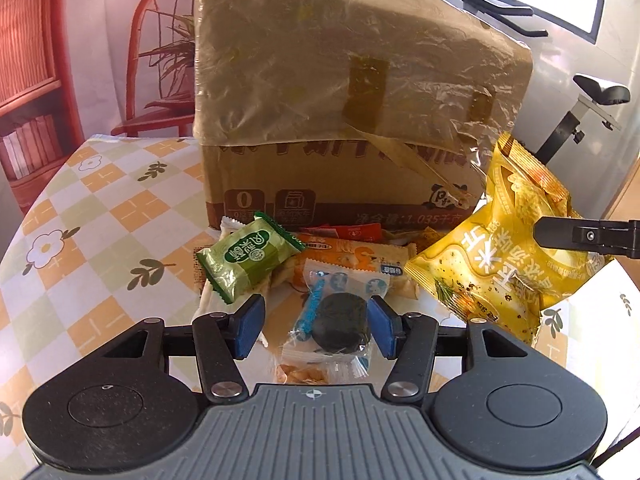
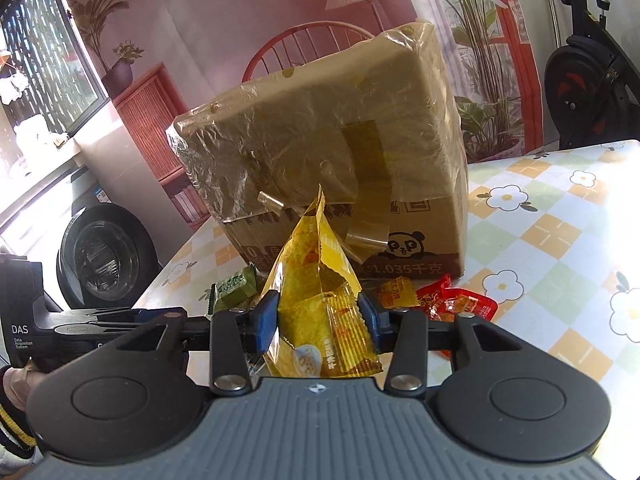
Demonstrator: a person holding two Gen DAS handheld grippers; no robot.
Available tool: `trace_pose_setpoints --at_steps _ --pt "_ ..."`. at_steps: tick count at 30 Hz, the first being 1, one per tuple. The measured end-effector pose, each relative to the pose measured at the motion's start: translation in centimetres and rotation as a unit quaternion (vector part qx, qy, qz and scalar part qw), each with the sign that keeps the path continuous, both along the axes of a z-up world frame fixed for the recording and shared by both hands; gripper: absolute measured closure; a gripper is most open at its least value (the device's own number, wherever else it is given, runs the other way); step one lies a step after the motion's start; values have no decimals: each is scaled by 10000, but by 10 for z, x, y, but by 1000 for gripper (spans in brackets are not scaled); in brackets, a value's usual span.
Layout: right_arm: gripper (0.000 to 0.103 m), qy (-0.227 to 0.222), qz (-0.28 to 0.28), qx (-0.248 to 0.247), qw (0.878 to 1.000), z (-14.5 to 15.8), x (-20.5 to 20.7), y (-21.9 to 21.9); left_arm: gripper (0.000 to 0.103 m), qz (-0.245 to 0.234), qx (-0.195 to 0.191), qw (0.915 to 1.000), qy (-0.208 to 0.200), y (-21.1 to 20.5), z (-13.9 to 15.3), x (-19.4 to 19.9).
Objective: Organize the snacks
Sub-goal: 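Grasp the blue-wrapped round snack with the left tool while the right tool lifts the yellow bag, then carry both snacks over the box and open both tools to drop them in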
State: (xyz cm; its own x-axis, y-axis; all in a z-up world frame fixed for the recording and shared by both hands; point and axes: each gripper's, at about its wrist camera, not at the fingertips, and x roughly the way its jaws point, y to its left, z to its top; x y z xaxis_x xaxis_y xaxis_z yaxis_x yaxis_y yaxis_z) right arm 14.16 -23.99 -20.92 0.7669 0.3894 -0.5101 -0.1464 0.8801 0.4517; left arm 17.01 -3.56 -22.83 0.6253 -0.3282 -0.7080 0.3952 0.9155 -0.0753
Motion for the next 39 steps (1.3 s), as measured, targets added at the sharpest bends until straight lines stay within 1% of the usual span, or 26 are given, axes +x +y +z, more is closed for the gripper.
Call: trace_pose_setpoints --at_steps 3,8,11,12,13,17,21,25,27,31,35,39 --pt "59 11 -80 -26 10000 0 -2 -3 39 -178 137 9997 28 -16 -10 9" --pt "59 -19 -150 -87 9998 5 -8 -8 39 -310 402 9986 155 -32 -32 19" --pt "59 -7 -162 -96 9998 4 -10 -8 40 -262 542 9981 158 -37 -40 24" --pt "59 7 -168 -93 9998 3 -10 -8 43 -241 530 9982 164 -37 -41 25" --pt "59 26 -178 -87 9998 3 -10 -8 55 -264 450 9985 137 -36 -41 27" --pt "59 -38 -162 -183 9997 6 -11 -8 56 -279 302 9991 84 -26 -34 21" --pt "59 -177 -63 -327 9993 14 -14 -4 56 -263 23 9996 -14 -15 -18 6" --pt "59 -416 106 -445 9981 28 -19 2 56 -91 -246 9995 -189 0 7 -5" --pt "59 -550 170 -401 9975 37 -21 2 56 -48 -316 9989 -356 5 21 -8" --pt "59 -832 184 -188 9962 58 -21 -4 56 53 -274 9955 -905 9 56 -14" --pt "59 -1142 126 26 9934 82 -20 -14 56 218 -523 9900 -1290 16 92 -12" --pt "59 -1533 83 100 9881 112 -16 -22 56 269 -652 9835 -1665 17 123 -8"
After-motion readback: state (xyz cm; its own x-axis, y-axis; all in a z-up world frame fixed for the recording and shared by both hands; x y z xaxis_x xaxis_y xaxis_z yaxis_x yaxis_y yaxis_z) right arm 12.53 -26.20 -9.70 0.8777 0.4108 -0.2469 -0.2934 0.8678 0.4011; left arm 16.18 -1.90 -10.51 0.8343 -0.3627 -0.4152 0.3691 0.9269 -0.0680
